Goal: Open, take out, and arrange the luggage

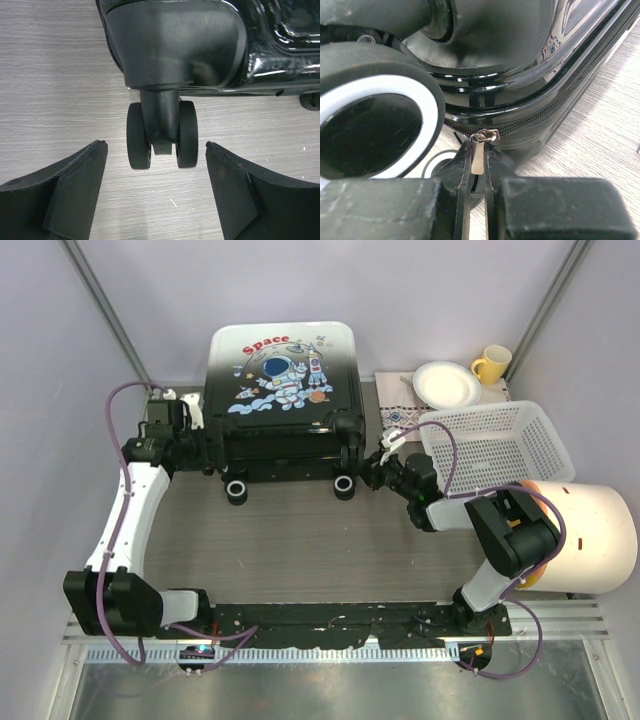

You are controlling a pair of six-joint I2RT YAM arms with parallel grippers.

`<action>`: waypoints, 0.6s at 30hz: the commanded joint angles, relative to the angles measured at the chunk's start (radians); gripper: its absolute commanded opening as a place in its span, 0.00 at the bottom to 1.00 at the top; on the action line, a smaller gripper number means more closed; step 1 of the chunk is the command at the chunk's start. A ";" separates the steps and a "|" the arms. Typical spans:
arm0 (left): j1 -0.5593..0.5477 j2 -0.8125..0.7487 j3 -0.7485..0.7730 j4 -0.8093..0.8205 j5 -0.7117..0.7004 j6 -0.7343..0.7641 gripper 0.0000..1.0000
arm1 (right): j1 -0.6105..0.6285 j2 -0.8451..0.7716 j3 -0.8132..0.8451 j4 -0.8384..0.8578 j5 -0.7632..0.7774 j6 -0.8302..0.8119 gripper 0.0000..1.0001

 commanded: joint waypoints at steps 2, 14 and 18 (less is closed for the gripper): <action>-0.004 0.050 -0.004 0.036 -0.018 0.014 0.79 | 0.001 -0.054 0.040 0.017 0.021 -0.014 0.01; 0.088 0.070 0.013 0.036 -0.084 0.080 0.00 | -0.080 -0.100 0.064 -0.108 0.055 -0.049 0.01; 0.166 0.092 0.045 0.032 -0.072 0.115 0.00 | -0.149 -0.094 0.093 -0.133 0.021 -0.077 0.01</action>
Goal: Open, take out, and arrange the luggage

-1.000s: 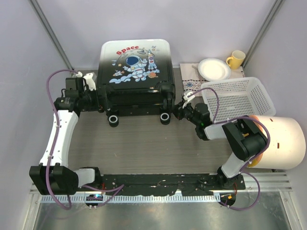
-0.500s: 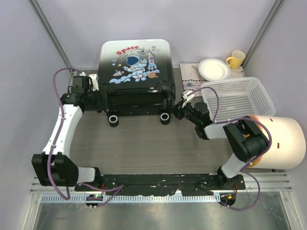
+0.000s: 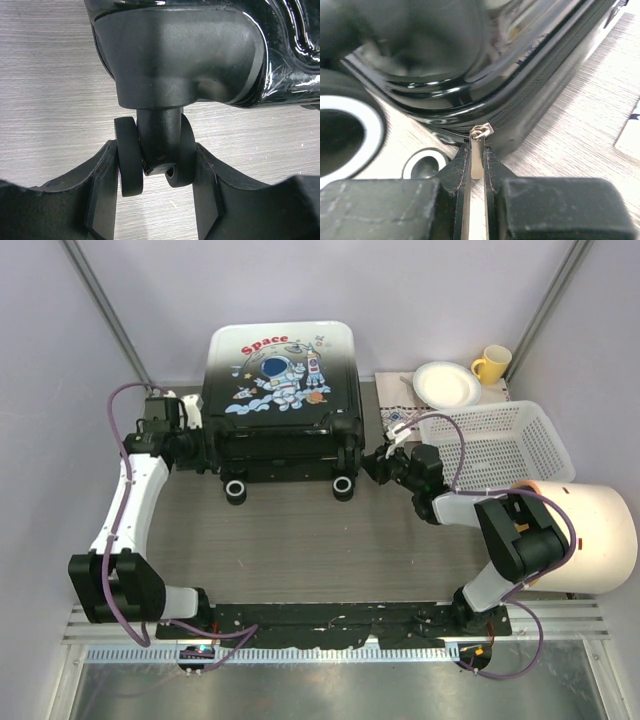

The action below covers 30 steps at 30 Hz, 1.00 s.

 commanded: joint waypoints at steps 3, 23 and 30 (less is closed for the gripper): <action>0.139 0.031 0.069 0.019 -0.133 0.108 0.00 | -0.124 -0.028 0.085 -0.005 0.006 -0.058 0.01; 0.213 0.132 0.116 0.108 -0.147 0.209 0.00 | -0.137 0.202 0.283 0.034 -0.113 -0.083 0.01; 0.259 0.290 0.344 -0.008 -0.031 0.268 0.25 | -0.066 0.178 0.274 0.020 -0.137 -0.033 0.01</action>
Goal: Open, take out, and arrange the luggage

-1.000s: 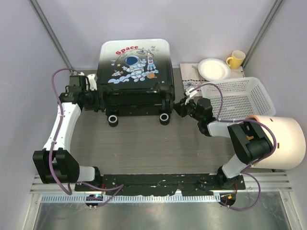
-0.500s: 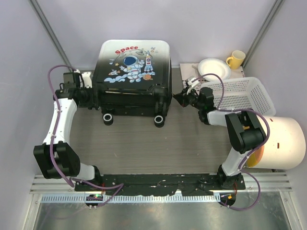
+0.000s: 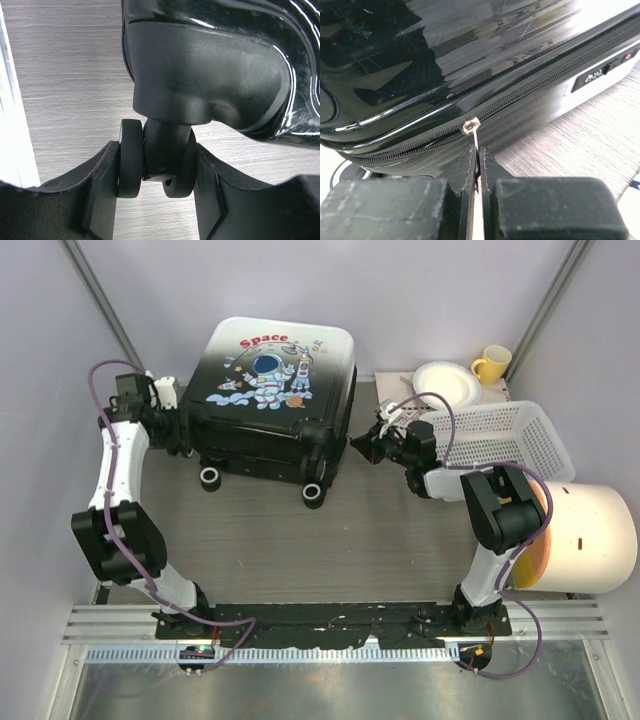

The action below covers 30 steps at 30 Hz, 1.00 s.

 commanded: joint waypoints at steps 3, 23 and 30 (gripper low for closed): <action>0.075 0.061 0.260 -0.090 0.085 0.060 0.68 | 0.066 -0.041 0.005 0.031 0.066 0.017 0.01; -0.597 -0.360 -0.085 -0.076 0.053 -0.066 0.96 | 0.342 -0.003 0.047 0.051 0.132 0.097 0.01; -0.686 -0.295 -0.091 -0.072 -0.145 -0.046 0.93 | 0.416 -0.012 0.056 0.062 0.174 0.146 0.01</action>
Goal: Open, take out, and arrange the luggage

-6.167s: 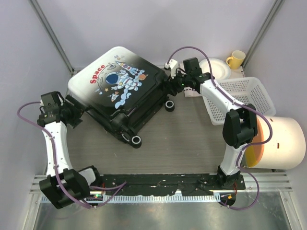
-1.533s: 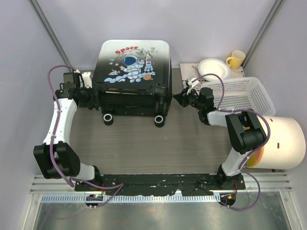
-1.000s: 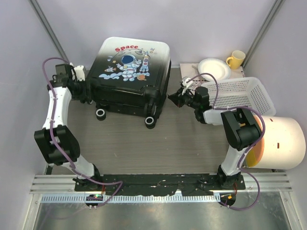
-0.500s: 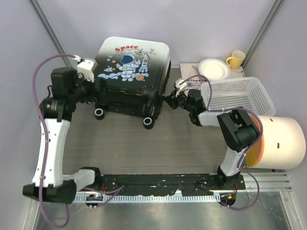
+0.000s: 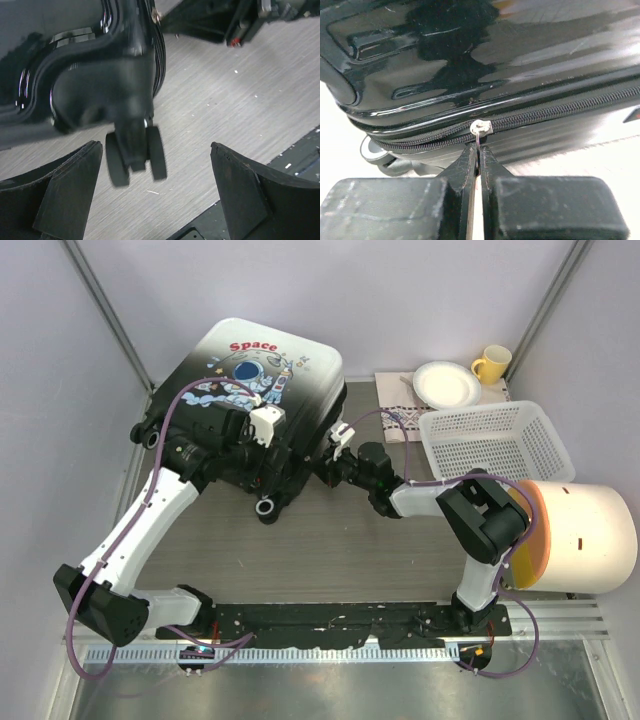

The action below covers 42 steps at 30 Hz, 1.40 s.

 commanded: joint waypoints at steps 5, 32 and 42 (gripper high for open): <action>-0.034 0.035 -0.013 -0.050 -0.269 0.043 0.82 | 0.073 -0.022 0.056 0.044 -0.049 0.045 0.01; -0.031 -0.239 -0.312 -0.261 -0.165 0.376 0.00 | 0.106 -0.167 -0.111 0.011 0.010 0.025 0.01; 0.000 -0.230 -0.338 -0.244 -0.243 0.391 0.00 | -0.126 -0.144 -0.088 -0.044 0.009 -0.113 0.01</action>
